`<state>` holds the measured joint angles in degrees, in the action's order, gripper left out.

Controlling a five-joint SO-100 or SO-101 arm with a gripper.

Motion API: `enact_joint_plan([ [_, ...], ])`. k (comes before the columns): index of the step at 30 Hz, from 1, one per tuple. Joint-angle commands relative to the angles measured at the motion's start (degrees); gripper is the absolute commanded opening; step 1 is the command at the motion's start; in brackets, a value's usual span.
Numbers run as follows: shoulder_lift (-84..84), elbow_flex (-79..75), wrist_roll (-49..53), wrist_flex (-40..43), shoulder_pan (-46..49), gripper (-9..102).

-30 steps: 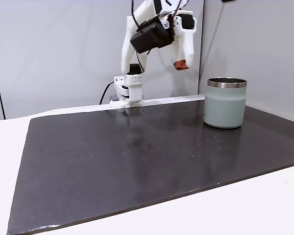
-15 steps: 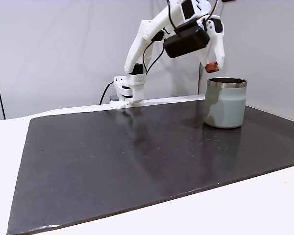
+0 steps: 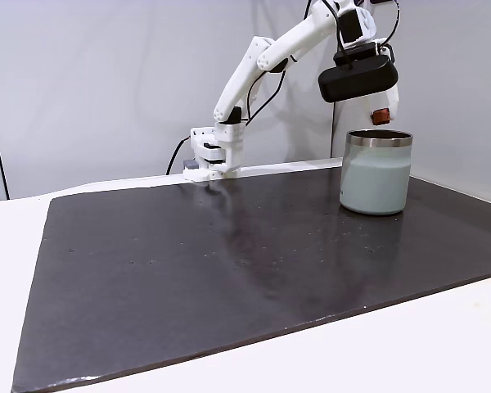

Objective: Grasp a cube and put it in the cup.

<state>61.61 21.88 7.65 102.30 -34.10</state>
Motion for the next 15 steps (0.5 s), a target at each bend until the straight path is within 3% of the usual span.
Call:
enact_joint_plan([
  [1,1.4,-1.2,0.6,0.4,-0.4,4],
  [6,2.5,0.2,0.6,0.5,-0.1,5],
  [10,4.2,2.3,0.4,0.6,0.0,23],
  [15,5.7,3.0,-0.5,0.7,0.1,29],
])
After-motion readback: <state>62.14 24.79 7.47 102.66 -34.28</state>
